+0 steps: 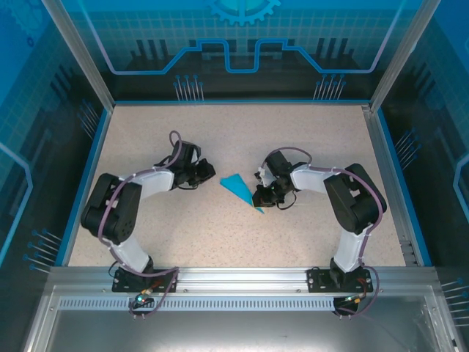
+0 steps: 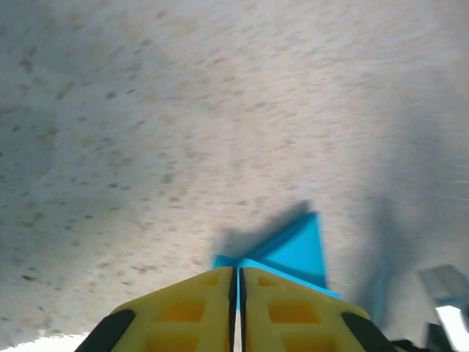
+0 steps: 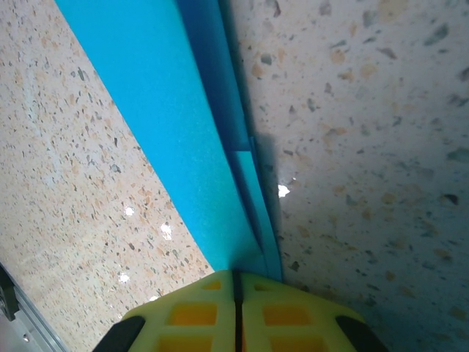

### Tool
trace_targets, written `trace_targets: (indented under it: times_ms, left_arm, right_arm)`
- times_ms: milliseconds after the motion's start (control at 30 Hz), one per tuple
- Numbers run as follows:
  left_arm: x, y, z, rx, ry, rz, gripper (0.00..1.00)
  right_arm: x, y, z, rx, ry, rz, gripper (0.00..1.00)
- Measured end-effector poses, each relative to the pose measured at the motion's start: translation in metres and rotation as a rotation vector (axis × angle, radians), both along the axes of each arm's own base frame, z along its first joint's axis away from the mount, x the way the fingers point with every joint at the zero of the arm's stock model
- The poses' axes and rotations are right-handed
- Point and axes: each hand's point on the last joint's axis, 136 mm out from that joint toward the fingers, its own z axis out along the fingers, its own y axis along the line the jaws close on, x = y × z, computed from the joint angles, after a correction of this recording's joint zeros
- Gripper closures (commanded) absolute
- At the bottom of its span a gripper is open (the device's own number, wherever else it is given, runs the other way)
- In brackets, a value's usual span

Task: Fold a paper plane with a square sheet of paper (pick it up from the middle)
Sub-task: Fold the wing for the fifth time at the center of the table.

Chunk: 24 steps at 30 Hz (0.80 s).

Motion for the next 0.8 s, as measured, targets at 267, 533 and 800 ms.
trace_targets:
  times_ms: [267,533,800]
  left_arm:
    - [-0.026,-0.060,0.019,-0.064,-0.057,-0.172,0.84]
    - [-0.040,-0.099,-0.034,-0.039,0.073,-0.267,0.87]
    - [-0.034,-0.089,-0.047,0.036,0.102,-0.218,0.88]
  right_arm:
    - [0.001,0.003,0.000,-0.012,-0.001,0.024,0.92]
    - [0.001,0.003,0.001,-0.015,-0.003,0.042,0.92]
    - [0.002,0.002,0.001,-0.015,-0.013,0.057,0.91]
